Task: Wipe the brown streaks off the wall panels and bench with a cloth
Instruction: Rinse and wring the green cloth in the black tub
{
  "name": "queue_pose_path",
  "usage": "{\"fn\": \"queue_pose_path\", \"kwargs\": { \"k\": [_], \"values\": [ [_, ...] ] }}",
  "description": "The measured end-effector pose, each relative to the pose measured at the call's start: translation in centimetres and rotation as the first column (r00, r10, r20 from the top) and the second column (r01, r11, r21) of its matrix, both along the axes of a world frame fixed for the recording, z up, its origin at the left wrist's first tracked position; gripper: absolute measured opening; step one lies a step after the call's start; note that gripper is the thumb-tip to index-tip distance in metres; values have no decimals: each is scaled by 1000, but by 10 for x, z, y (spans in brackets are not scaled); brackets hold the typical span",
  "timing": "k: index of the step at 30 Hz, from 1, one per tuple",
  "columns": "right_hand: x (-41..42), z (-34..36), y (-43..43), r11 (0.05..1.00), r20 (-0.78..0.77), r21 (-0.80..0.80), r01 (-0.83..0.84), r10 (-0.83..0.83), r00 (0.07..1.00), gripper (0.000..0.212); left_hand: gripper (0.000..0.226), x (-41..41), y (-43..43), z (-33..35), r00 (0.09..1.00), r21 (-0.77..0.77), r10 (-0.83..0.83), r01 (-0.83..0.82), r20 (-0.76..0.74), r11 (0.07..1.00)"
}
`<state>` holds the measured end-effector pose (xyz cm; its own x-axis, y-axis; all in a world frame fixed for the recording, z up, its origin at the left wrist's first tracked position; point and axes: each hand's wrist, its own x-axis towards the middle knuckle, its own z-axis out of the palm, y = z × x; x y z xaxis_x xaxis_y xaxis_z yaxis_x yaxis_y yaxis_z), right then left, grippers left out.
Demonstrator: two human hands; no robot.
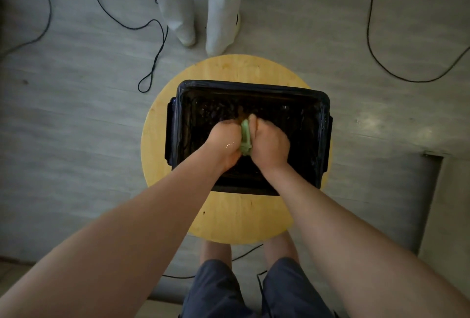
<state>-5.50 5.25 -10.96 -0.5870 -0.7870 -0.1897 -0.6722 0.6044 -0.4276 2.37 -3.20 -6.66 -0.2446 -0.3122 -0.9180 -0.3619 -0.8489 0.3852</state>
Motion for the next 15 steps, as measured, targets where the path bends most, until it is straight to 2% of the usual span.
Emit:
{"fn": "queue_pose_path", "kwargs": {
  "k": [1, 3, 4, 6, 7, 9, 11, 13, 15],
  "values": [
    [-10, -12, 2, 999, -50, 49, -3, 5, 999, 59, 32, 2, 2, -1, 1000, -4, -6, 6, -26, 1000],
    [-27, -29, 5, 987, 1, 92, 135, -136, 991, 55, 28, 8, 10, 1, 997, 2, -33, 33, -74, 999],
    [-31, -34, 5, 964, 46, 126, 233, -241, 969, 51, 25, 11, 12, 2, 999, 9, -13, 14, -50, 1000],
    [-24, -37, 2, 895, 154, 275, 351, -401, 903, 50, 34, 19, 13, -6, 996, 15, 64, -65, 69, 998],
    [-16, -35, -1, 866, 238, 368, 338, -439, 867, 54, 39, 21, 13, -8, 986, 20, 114, -117, 122, 993],
    [2, -24, -8, 857, 425, 476, 198, -421, 801, 56, 43, 23, 15, -12, 975, 48, 160, -169, 155, 984],
    [14, -6, -11, 904, 561, 417, 96, -339, 756, 48, 40, 21, 13, -17, 964, 109, 220, -237, 147, 965],
    [23, 17, -10, 954, 641, 275, 124, -278, 716, 40, 33, 16, 7, -13, 955, 181, 275, -291, 112, 939],
    [33, 45, -6, 975, 697, 132, 181, -221, 682, 40, 37, 17, 3, -8, 941, 233, 322, -339, 107, 912]
  ]
}}
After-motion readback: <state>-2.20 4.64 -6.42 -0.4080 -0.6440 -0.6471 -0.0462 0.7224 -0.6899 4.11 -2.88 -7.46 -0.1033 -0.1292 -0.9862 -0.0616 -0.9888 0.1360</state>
